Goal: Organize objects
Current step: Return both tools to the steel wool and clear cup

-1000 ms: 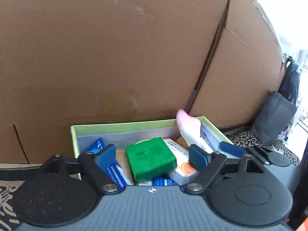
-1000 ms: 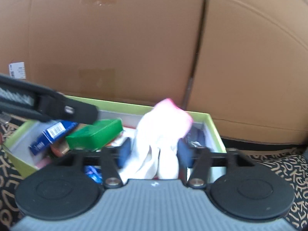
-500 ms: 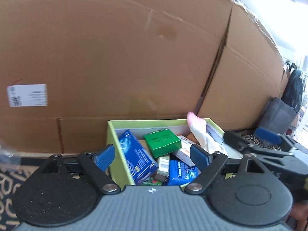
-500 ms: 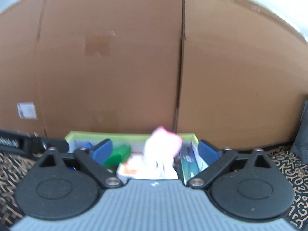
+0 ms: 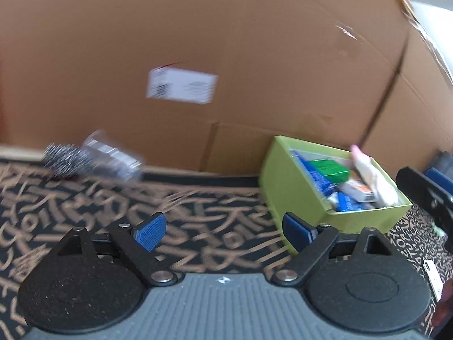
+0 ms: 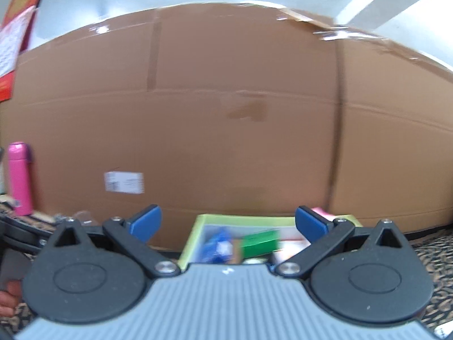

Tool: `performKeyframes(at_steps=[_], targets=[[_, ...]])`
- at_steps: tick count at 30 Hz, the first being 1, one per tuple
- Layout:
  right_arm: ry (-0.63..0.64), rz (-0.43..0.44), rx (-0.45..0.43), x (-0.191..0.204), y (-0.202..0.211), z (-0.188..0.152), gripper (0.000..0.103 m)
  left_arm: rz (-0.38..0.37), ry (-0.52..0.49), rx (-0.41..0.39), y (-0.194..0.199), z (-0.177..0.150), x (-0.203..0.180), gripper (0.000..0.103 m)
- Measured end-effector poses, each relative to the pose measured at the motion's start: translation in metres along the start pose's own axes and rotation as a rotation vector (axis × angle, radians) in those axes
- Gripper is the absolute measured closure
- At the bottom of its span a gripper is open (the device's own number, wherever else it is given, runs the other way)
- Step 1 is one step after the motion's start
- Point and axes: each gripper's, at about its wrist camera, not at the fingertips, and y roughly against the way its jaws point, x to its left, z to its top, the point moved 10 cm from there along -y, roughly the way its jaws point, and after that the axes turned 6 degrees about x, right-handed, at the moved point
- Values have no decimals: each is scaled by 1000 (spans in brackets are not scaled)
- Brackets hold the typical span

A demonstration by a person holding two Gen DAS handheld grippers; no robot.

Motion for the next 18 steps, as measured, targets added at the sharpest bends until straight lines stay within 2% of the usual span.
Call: performKeyframes(at_steps=[5, 9, 13, 18], targets=[[131, 124, 61, 72, -20, -18, 0, 55, 116, 6, 7, -14, 71, 10], [195, 215, 113, 119, -43, -31, 0, 125, 182, 6, 10, -10, 117, 10], [211, 306, 165, 155, -74, -40, 0, 175, 187, -17, 14, 5, 147, 9], [324, 327, 204, 189, -121, -45, 0, 196, 167, -26, 16, 20, 173, 10]])
